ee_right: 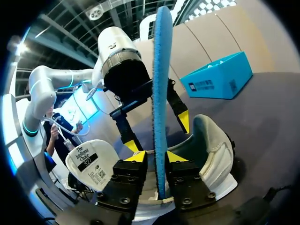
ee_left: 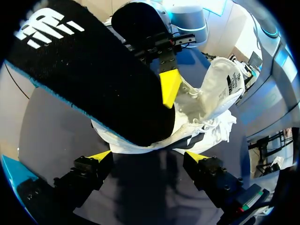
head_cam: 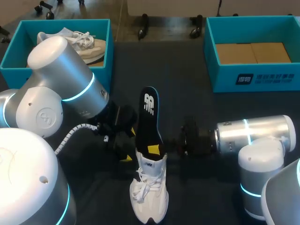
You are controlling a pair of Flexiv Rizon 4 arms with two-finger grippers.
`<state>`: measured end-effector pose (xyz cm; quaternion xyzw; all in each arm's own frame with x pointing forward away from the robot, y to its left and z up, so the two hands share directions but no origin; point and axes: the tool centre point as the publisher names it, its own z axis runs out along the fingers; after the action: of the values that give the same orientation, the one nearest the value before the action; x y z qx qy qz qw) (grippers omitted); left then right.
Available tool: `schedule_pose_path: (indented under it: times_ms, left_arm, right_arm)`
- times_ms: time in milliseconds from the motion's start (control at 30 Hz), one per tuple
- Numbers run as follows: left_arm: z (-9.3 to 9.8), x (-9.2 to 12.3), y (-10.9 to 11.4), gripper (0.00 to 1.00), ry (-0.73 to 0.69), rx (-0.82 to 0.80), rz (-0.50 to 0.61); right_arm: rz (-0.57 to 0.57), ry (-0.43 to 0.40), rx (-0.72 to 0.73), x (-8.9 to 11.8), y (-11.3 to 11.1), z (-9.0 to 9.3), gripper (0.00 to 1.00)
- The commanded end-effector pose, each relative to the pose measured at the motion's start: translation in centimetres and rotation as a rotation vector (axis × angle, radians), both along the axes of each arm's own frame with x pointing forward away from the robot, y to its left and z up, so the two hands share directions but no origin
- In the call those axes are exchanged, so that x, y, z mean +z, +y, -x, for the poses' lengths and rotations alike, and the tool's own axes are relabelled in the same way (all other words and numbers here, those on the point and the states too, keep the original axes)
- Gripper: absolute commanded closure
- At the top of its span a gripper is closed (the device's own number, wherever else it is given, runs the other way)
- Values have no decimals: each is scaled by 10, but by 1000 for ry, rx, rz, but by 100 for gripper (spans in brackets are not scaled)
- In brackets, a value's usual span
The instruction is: Take the shoe out of the shoebox, open the shoe tongue, remove and reinsert the insole, then place the shoe into the shoebox
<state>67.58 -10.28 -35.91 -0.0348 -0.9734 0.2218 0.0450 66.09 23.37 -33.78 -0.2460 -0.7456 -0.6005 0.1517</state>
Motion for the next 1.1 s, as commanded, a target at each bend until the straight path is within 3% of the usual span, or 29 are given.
schedule_pose_path:
  times_ms: [33, 600, 833, 900, 967, 1000, 1100]
  left_arm:
    - [1, -1, 0, 0, -2, 0, -1]
    - [1, -1, 0, 0, -2, 0, -1]
    - [1, -1, 0, 0, -2, 0, -1]
    - [1, -1, 0, 0, -2, 0, -1]
    - [1, -1, 0, 0, -2, 0, -1]
    - [1, -1, 0, 0, -2, 0, -1]
    - [1, -1, 0, 0, -2, 0, -1]
  right_arm:
    - [3, -6, 0, 5, 2, 0, 61]
    - [-91, -45, -81, 21, 7, -23, 62]
    - [-120, -45, -120, 25, 8, -31, 70]
    - [-122, -35, -128, 26, 8, -32, 77]
    - [-120, -18, -131, 24, 8, -33, 96]
    - [-117, -8, -130, 22, 7, -33, 100]
    - [-114, 7, -126, 19, 6, -31, 100]
